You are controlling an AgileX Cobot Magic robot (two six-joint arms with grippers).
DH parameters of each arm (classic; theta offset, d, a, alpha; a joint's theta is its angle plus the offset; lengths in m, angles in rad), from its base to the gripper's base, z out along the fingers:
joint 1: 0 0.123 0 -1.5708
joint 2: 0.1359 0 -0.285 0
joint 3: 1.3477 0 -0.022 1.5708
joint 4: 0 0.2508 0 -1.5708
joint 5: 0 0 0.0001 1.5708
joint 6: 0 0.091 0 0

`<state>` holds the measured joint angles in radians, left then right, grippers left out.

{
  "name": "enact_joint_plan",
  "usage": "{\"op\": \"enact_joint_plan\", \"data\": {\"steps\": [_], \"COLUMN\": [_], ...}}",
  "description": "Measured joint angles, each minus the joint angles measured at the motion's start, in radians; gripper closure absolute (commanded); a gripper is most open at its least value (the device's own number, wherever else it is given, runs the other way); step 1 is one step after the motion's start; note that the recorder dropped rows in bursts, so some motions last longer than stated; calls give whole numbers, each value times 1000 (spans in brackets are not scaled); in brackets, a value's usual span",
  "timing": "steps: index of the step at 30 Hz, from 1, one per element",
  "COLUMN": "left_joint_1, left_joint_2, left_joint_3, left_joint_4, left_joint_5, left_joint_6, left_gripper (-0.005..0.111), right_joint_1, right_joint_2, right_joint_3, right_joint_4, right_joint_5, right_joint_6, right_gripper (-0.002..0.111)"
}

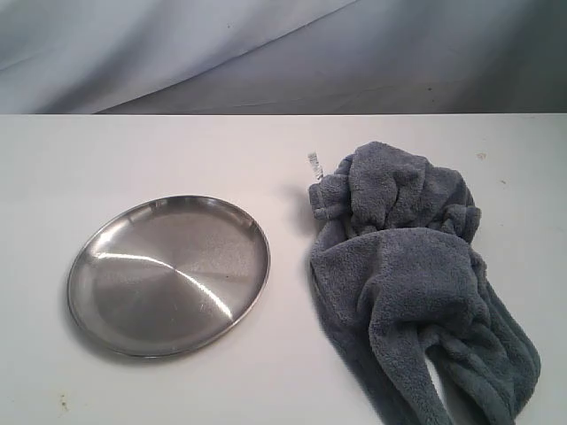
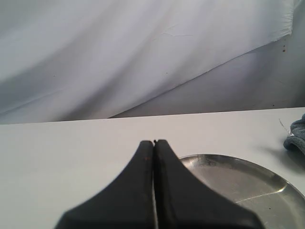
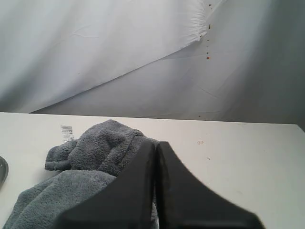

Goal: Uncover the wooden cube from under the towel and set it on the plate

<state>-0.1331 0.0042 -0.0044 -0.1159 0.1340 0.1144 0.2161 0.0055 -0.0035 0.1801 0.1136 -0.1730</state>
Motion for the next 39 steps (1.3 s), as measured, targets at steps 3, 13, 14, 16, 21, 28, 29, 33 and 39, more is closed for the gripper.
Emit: {"op": "enact_joint_plan", "data": {"steps": [3,13,14,16,21,28,29,33,39], "left_joint_1": [0,0,0,0,0,0,0,0,0], "left_joint_2": [0,0,0,0,0,0,0,0,0], "left_joint_3": [0,0,0,0,0,0,0,0,0], "left_joint_4": [0,0,0,0,0,0,0,0,0], "left_joint_5": [0,0,0,0,0,0,0,0,0], "left_joint_6": [0,0,0,0,0,0,0,0,0], "left_gripper": [107,107,107,107,107,107,107,107,107], "right_joint_1": [0,0,0,0,0,0,0,0,0], "right_joint_2": [0,0,0,0,0,0,0,0,0], "right_joint_3": [0,0,0,0,0,0,0,0,0], "right_joint_4": [0,0,0,0,0,0,0,0,69], "right_joint_5": [0,0,0,0,0,0,0,0,-2], "right_joint_6": [0,0,0,0,0,0,0,0,62], "right_gripper": [108,108,108,108,108,108,108,108,108]}}
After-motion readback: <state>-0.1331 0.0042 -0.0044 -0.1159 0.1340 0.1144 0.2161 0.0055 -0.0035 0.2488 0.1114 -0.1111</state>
